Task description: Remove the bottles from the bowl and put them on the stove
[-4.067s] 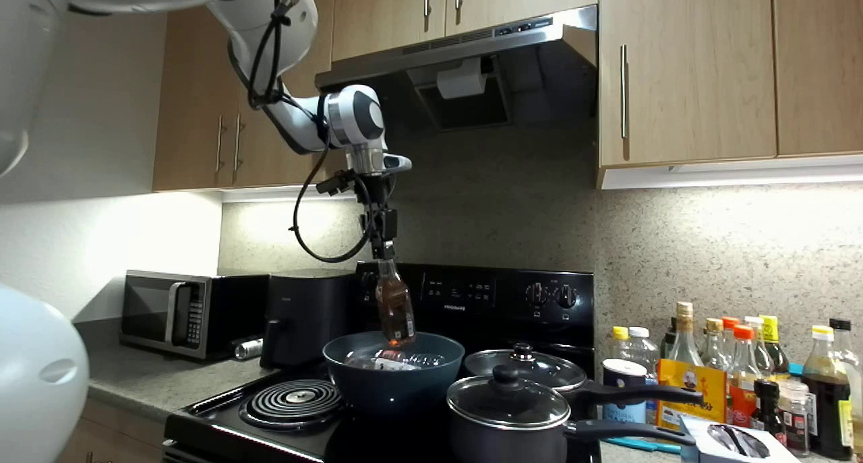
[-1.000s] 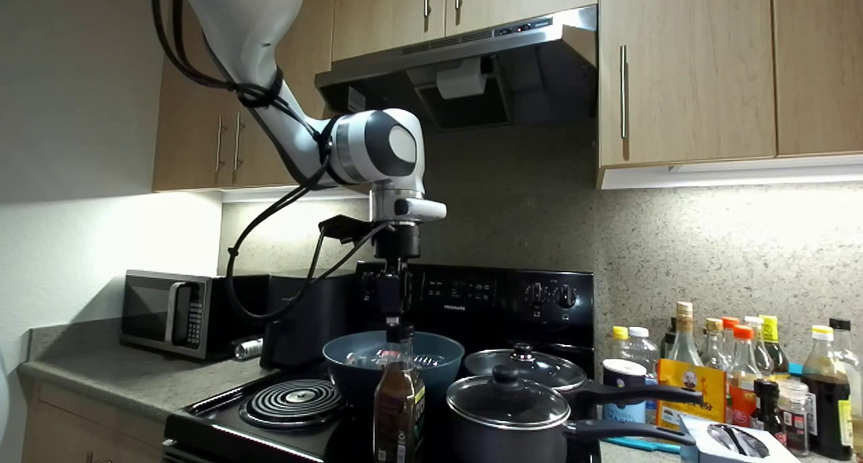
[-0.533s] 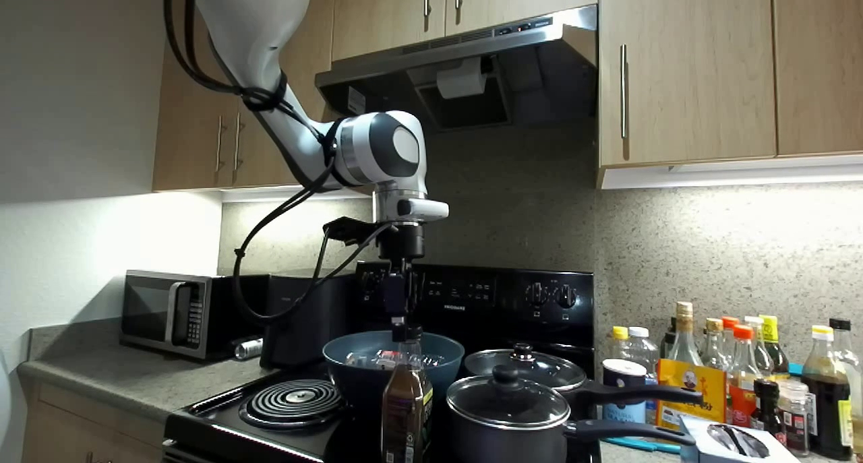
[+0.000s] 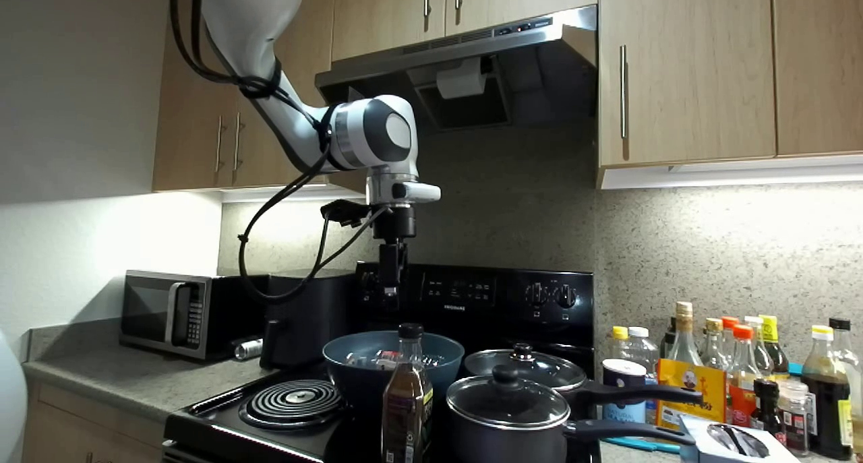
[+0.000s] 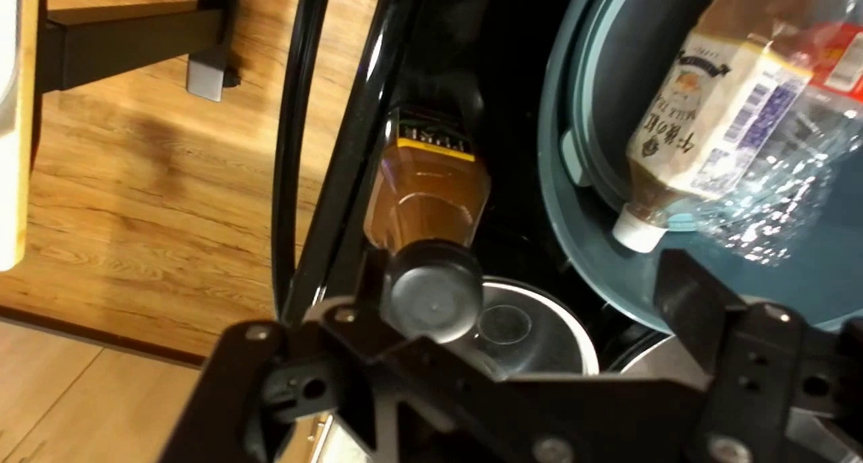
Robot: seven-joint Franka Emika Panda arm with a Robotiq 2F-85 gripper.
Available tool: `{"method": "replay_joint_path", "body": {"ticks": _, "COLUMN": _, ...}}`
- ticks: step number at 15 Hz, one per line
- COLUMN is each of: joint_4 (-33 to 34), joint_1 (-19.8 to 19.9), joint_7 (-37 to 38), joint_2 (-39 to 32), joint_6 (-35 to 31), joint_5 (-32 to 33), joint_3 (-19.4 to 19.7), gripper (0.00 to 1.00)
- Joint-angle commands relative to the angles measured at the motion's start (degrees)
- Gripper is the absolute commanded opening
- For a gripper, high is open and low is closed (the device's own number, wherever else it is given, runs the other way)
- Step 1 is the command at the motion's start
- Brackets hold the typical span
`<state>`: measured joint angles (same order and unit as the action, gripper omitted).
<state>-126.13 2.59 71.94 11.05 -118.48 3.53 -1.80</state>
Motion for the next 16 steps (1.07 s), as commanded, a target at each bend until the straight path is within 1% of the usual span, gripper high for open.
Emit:
{"method": "replay_joint_path", "body": {"ticks": 1, "joint_4": 2.2, "joint_1": -2.8, "joint_7": -6.9, "joint_2": 1.5, "joint_6": 1.2, "joint_5": -2.9, "joint_3": -1.5, "gripper": 1.0}}
{"method": "replay_joint_path", "body": {"ticks": 4, "joint_4": 6.2, "joint_1": -5.3, "joint_7": -9.9, "joint_2": -0.4, "joint_6": 1.2, "joint_5": -1.9, "joint_3": -4.1, "gripper": 1.0}}
{"method": "replay_joint_path", "body": {"ticks": 7, "joint_4": 10.9, "joint_1": -6.7, "joint_7": -9.6, "joint_2": -4.1, "joint_6": 0.8, "joint_5": 0.0, "joint_3": -6.4, "gripper": 1.0}}
{"method": "replay_joint_path", "body": {"ticks": 9, "joint_4": 13.9, "joint_1": -7.1, "joint_7": -9.1, "joint_2": -7.2, "joint_6": 0.7, "joint_5": 1.2, "joint_3": -7.1, "gripper": 1.0}}
{"method": "replay_joint_path", "body": {"ticks": 12, "joint_4": 18.6, "joint_1": -7.5, "joint_7": -8.2, "joint_2": -12.6, "joint_6": 1.1, "joint_5": 4.2, "joint_3": -6.8, "gripper": 1.0}}
{"method": "replay_joint_path", "body": {"ticks": 16, "joint_4": 23.8, "joint_1": -8.3, "joint_7": -7.2, "joint_2": -19.2, "joint_6": 1.5, "joint_5": 8.6, "joint_3": -5.1, "gripper": 1.0}}
